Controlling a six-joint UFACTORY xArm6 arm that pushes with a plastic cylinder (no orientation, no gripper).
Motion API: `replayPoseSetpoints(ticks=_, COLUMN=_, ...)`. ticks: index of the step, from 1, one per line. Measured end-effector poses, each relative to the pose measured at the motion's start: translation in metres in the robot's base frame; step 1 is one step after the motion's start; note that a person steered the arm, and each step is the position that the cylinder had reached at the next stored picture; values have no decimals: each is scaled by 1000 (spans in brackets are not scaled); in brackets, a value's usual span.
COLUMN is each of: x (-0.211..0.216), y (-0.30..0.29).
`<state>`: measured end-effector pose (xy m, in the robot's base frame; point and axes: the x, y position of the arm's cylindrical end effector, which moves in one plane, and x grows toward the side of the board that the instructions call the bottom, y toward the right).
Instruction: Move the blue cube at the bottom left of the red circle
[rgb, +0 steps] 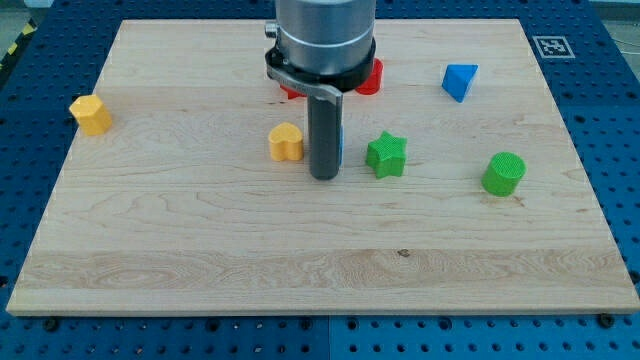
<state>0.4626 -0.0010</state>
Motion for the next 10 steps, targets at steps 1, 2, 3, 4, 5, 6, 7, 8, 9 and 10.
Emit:
replayPoseSetpoints(ticks=1, x=-24, y=1)
replayPoseSetpoints(ticks=2, x=-44, y=3)
replayPoseSetpoints(ticks=3, x=-64, y=6)
replayPoseSetpoints(ticks=4, x=-80, y=7)
replayPoseSetpoints(ticks=5, x=-93, y=8)
replayPoseSetpoints(ticks=6, x=-105, y=11)
replayPoseSetpoints(ticks=7, x=-105, y=15)
replayPoseSetpoints(ticks=8, x=-92, y=19)
replayPoseSetpoints(ticks=9, x=-71, y=19)
replayPoseSetpoints(ticks=10, x=-52, y=17)
